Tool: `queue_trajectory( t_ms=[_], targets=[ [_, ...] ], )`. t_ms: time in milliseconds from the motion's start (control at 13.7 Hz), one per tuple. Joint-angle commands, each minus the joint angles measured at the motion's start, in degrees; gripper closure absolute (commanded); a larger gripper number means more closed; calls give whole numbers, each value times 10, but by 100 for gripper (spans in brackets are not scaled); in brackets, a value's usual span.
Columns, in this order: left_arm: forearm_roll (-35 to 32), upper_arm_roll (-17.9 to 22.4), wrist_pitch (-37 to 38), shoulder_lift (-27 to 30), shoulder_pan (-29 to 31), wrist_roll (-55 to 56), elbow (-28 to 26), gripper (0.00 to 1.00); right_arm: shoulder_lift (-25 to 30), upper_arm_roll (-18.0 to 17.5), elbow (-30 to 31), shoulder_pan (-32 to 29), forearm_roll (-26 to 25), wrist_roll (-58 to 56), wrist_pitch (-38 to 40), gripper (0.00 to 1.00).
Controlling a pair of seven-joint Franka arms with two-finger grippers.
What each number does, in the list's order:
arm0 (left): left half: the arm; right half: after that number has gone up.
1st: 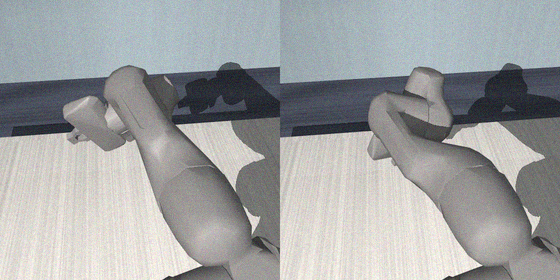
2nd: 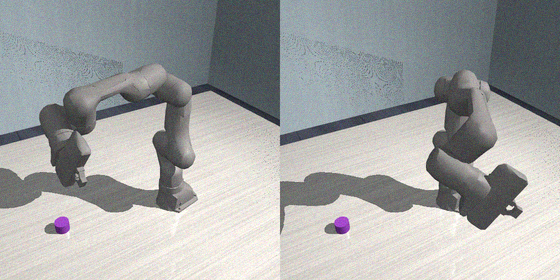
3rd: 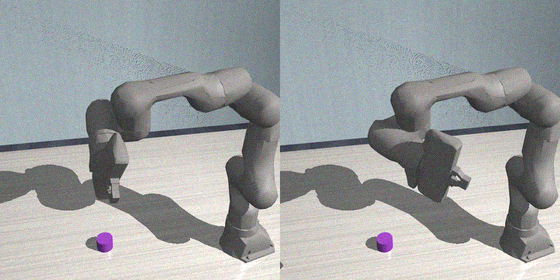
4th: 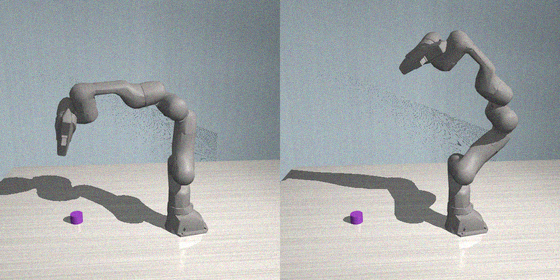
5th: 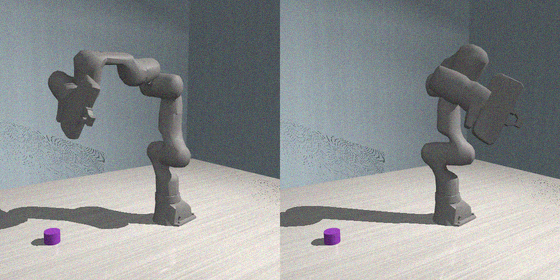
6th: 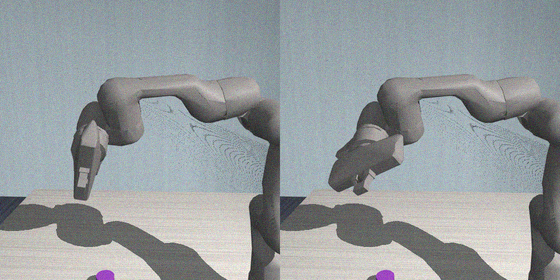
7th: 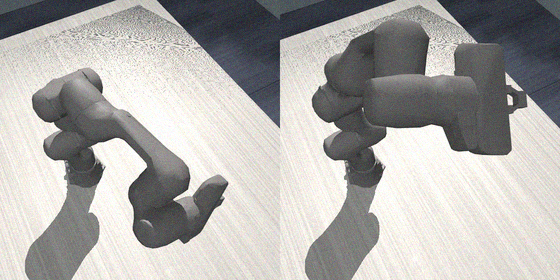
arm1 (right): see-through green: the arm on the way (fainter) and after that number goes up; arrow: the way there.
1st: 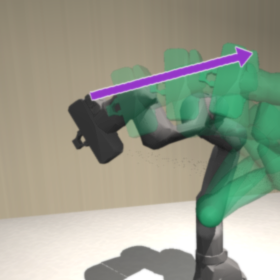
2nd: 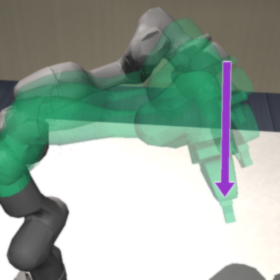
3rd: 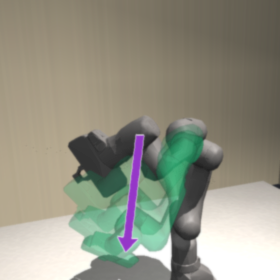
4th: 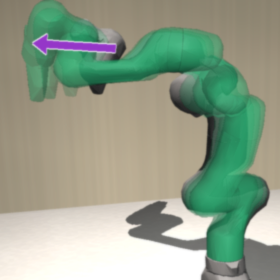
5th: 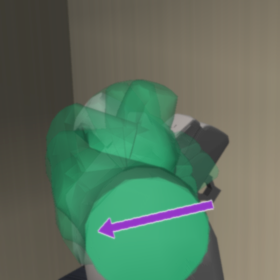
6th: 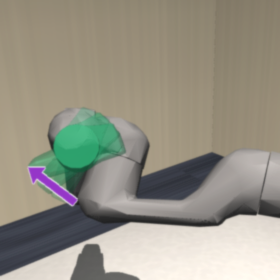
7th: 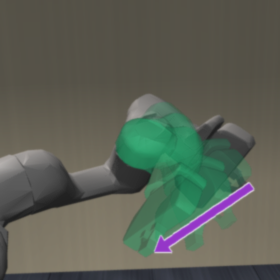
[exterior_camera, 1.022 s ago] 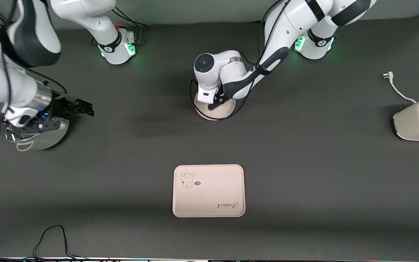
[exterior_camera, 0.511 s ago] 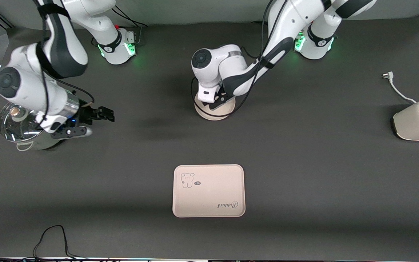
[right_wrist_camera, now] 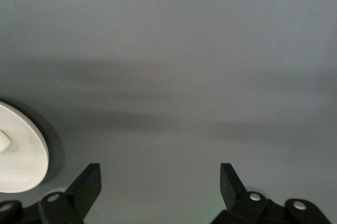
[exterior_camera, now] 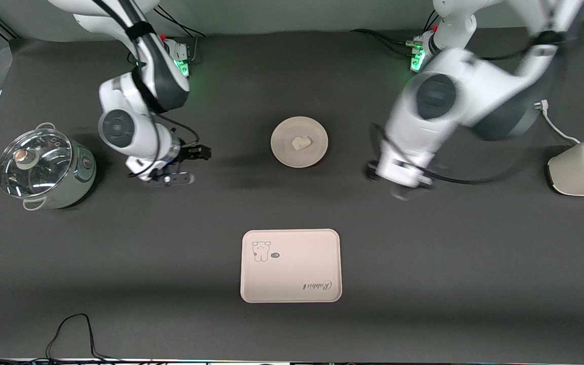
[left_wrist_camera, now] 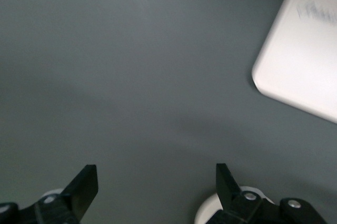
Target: Place bun in plate and plate on tray
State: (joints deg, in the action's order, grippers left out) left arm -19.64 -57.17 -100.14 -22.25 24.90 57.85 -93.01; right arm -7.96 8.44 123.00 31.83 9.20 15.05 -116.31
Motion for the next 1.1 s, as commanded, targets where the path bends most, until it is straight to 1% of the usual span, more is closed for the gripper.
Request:
queue_trajectory(
  t_ms=[0, 73, 219, 292, 365, 438, 511, 584, 730, 803, 876, 949, 1022],
  targets=[
    [-22, -12, 21, 25, 109, -124, 4, 0, -43, 5, 10, 35, 8, 44, -16, 0],
    [-23, -12, 45, 27, 134, -169, 28, 0, -58, 4, 10, 41, 9, 58, -16, 0],
    [-22, -11, 119, 27, 165, -258, 93, 0, -69, 4, 10, 101, 10, 121, -16, 0],
    [-23, -12, 144, 27, 181, -291, 110, 0, -72, 4, 5, 130, 10, 152, -16, 0],
    [-23, -15, 156, 31, 202, -324, 111, 0, -78, 3, 4, 146, 16, 154, -19, 0],
    [-22, -20, 165, 34, 223, -361, 114, 0, -94, 3, 3, 154, 33, 159, -36, 0],
    [-22, -20, 166, 43, 237, -387, 117, 0, -107, 3, 3, 168, 50, 165, -60, 0],
    [-21, -24, 159, 50, 258, -405, 116, 0, -119, 4, 3, 183, 57, 185, -76, 0],
    [-21, -16, 151, 48, 267, -448, 117, 0, -132, 3, -6, 186, 58, 238, -91, 0],
    [-17, 13, 143, 49, 256, -460, 118, 0, -142, 1, -16, 191, 59, 252, -91, 0],
    [-13, 79, 142, 53, 197, -480, 126, 0, -152, 2, -20, 206, 61, 258, -93, 0],
    [-3, 165, 145, 62, 123, -491, 146, 0, -160, 2, -23, 211, 68, 258, -102, 0],
    [26, 245, 146, 68, 56, -499, 161, 0, -165, 2, -23, 215, 86, 258, -115, 0]
  ],
)
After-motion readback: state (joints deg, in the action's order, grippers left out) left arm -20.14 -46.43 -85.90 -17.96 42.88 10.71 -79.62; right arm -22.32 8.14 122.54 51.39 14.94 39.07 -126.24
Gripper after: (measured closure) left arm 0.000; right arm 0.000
